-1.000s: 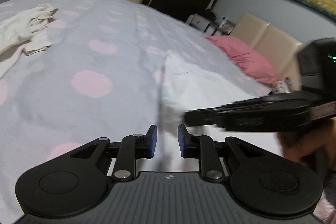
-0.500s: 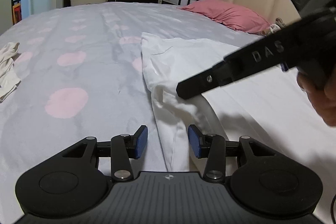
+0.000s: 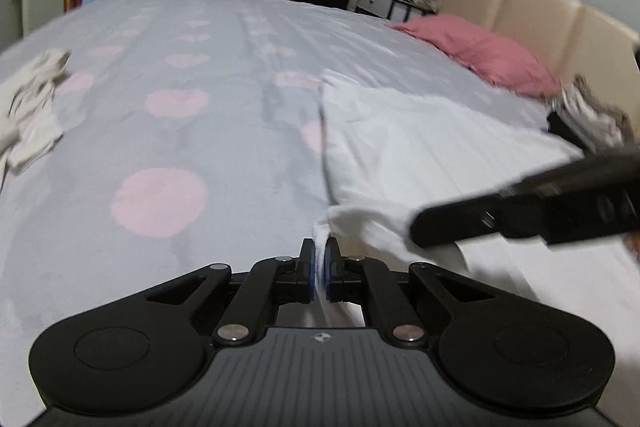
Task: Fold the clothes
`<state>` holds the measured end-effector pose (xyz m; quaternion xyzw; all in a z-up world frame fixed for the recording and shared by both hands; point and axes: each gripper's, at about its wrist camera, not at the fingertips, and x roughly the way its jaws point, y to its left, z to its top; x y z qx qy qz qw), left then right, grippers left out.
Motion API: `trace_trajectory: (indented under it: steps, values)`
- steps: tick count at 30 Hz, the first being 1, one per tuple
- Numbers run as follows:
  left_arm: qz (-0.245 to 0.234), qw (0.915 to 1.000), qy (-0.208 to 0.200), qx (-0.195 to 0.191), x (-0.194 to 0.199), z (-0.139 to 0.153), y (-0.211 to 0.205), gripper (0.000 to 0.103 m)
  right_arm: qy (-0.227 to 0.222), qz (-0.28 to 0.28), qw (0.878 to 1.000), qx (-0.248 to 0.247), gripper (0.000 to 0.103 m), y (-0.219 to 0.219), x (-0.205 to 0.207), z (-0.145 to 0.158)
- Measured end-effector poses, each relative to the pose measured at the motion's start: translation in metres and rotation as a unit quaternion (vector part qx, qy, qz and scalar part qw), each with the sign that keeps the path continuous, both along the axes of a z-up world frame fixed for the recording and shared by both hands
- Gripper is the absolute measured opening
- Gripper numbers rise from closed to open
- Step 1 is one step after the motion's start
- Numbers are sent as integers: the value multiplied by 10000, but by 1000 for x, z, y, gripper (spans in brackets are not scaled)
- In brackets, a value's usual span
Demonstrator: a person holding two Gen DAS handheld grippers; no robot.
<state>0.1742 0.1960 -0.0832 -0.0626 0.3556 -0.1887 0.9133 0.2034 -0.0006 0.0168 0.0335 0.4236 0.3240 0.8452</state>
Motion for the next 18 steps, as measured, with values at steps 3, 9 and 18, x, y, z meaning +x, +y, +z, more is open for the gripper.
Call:
trace_trajectory:
  steps: [3, 9, 18]
  values:
    - [94, 9992, 216, -329, 8, -7, 14, 2, -23, 25, 10000, 25, 9, -1, -2, 1]
    - [503, 9792, 877, -1758, 24, -29, 53, 3, -16, -240, 9995, -206, 24, -23, -7, -9]
    - [563, 9743, 920, -1976, 25, -34, 59, 3, 643, -1519, 9861, 189, 43, -88, -4, -48]
